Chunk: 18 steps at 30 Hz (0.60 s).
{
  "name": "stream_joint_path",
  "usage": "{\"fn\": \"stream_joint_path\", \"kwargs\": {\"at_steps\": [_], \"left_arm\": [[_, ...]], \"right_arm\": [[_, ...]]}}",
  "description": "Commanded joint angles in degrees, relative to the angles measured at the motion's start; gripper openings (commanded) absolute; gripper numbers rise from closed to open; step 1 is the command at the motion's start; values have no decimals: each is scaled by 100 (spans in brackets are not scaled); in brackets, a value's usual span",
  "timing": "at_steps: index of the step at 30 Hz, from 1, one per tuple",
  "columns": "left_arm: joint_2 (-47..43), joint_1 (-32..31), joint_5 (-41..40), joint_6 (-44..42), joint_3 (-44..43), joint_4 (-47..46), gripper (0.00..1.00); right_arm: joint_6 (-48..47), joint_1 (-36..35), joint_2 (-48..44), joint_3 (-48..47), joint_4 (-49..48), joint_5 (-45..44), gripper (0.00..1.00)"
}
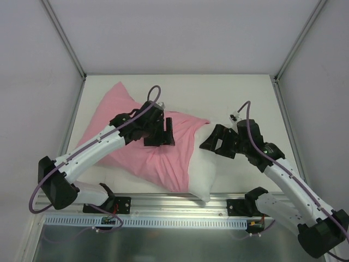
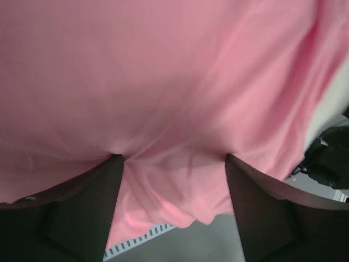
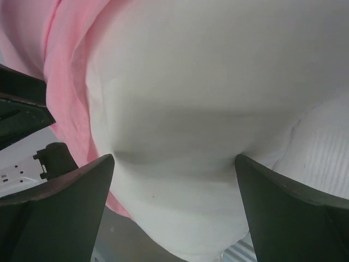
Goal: Remove the pillowcase from the pillow
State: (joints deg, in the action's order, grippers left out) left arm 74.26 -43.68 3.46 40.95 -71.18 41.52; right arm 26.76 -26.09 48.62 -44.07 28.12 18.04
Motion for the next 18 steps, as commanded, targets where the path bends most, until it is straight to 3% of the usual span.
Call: {"fn": "stream_joint_path", "kwargs": {"at_steps": [1,2,4,5,6,7,13,18], "left_arm": [[176,-132,-302,-87,95,208,66],[229,-132,-302,-113,78,208,47],[335,-132,-459,-157,25,216,22],[335,-123,-530,-157,-19,234,3],[291,-97,-557,-157,-54,234,0],[239,-71,-566,-157,-89,243,0],[-692,815,-637,-227,-125,436,0],[-1659,2274,-741,-482,-177,822,0]], "right_arm": [[347,-388,323,118,-517,-274,99],[364,-449,410,110,-561,-353,99],[373,-529,586,75,-606,-424,75],[321,-520,605,-21,-571,-529,60],[277,-494,613,-109,-484,-626,39],[207,-468,596,-232,-230,-731,2],[-575,507,60,-1593,1270,-1276,1],[-1199,1377,-414,-2902,2320,-1760,1]]}}
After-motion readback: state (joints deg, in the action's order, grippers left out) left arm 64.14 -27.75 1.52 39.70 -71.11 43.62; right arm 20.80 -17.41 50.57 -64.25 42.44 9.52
